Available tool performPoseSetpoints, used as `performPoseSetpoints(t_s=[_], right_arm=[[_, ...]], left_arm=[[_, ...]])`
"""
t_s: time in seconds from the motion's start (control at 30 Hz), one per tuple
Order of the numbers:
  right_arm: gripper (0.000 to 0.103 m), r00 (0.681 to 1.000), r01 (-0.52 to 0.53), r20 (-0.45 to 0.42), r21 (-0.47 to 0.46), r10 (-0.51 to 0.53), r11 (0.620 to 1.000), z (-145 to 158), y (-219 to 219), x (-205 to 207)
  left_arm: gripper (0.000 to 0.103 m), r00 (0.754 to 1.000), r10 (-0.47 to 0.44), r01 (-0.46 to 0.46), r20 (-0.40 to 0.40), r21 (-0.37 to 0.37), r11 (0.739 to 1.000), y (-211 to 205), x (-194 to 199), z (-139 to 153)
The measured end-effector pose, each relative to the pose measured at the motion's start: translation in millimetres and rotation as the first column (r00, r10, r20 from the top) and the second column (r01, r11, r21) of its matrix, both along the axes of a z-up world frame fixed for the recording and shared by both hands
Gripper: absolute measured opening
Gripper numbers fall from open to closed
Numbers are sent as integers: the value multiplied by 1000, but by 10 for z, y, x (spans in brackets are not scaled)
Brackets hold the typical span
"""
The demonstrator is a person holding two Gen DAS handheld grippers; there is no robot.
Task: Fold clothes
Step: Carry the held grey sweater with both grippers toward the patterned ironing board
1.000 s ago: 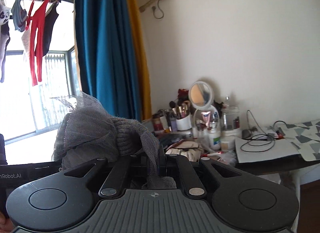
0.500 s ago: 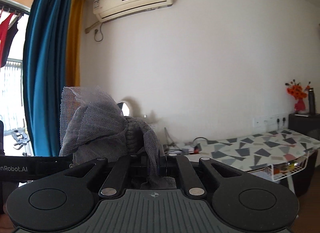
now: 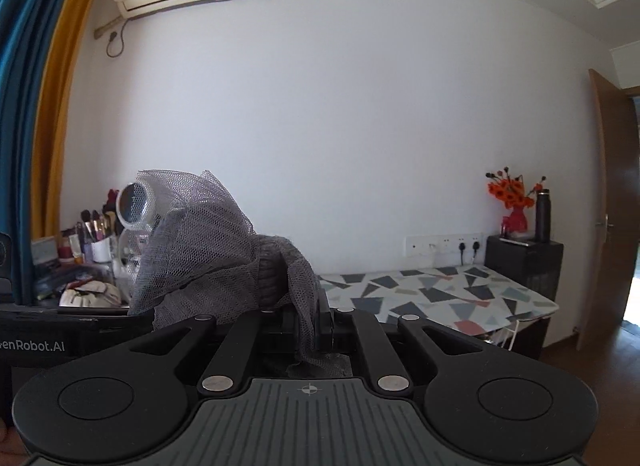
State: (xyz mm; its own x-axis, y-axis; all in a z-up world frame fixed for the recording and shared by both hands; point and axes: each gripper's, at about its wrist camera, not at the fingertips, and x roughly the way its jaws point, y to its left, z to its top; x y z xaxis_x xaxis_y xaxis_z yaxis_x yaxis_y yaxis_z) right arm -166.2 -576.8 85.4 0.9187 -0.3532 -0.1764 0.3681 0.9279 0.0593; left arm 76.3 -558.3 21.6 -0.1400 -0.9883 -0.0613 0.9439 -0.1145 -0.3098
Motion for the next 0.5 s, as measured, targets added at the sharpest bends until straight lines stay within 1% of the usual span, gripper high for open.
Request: performPoseSetpoints(t_s=[0.07, 0.17, 0.23, 0.3, 0.4, 0.5], right_arm=[[6, 1000, 19, -12, 13, -18, 1000, -45, -260, 236], [6, 999, 33, -22, 12, -33, 999, 17, -721, 745], [6, 999, 34, -20, 11, -34, 999, 97, -1012, 1103], [6, 1000, 28, 0, 0, -28, 1000, 187, -1261, 1423], [6, 999, 22, 38, -23, -21, 999, 303, -1634, 1870], [6, 997, 24, 73, -11, -23, 1000, 338, -1934, 2247]], left_arm=[[14, 1000, -20, 20, -5, -9, 1000, -392, 242, -14], [14, 999, -37, 36, -20, -30, 999, -1019, 678, 60], [14, 999, -42, 41, -13, -53, 998, -1383, 954, 136], [14, 999, -46, 46, 0, -84, 995, -1688, 1187, 198], [14, 999, -22, 25, 25, -92, 995, -1985, 1382, 295], [14, 999, 2, 3, 50, -101, 995, -2280, 1577, 393]])
